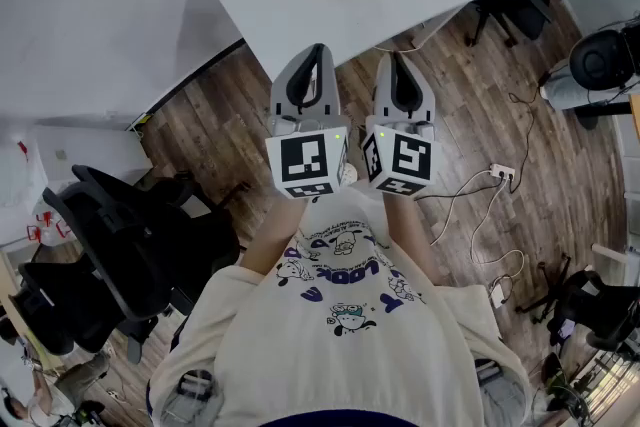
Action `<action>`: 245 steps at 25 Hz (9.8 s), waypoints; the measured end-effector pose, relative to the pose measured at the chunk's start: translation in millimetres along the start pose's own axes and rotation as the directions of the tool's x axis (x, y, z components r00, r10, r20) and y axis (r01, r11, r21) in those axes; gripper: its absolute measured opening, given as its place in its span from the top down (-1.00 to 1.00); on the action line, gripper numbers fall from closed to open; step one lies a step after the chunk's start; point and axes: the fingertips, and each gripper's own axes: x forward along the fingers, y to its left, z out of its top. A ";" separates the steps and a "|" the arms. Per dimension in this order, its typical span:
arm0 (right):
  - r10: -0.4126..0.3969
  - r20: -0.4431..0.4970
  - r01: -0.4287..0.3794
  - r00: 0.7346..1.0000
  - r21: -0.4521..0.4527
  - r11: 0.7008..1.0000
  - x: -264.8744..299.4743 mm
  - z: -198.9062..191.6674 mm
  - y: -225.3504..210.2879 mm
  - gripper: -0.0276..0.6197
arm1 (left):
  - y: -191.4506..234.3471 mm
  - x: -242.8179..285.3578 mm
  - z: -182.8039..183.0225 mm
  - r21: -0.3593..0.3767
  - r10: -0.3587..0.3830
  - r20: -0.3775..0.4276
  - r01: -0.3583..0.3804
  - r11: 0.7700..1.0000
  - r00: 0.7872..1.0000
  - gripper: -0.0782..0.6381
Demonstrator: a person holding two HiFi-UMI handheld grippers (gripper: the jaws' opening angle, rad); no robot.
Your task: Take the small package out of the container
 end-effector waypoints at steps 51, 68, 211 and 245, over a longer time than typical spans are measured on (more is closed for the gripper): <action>0.059 -0.059 -0.055 0.996 0.072 0.996 83.0 -32.3 -85.0 0.79 | -39.1 108.6 -30.3 0.026 0.046 -0.044 -0.044 0.999 0.998 0.74; 0.082 -0.097 -0.077 0.992 0.061 0.995 196.1 -31.1 -95.6 0.79 | 3.9 213.1 -31.5 0.006 0.065 -0.072 -0.064 0.998 0.995 0.74; 0.472 -0.725 -0.721 0.501 -0.048 0.692 428.1 -182.1 -61.9 0.57 | 139.3 363.4 -154.4 -0.078 0.368 -0.388 -0.428 0.900 0.845 0.74; 0.402 -0.246 -0.442 0.882 -0.135 0.887 392.2 -10.0 -70.4 0.57 | 106.7 344.5 -18.1 -0.008 0.317 -0.069 -0.319 0.948 0.946 0.74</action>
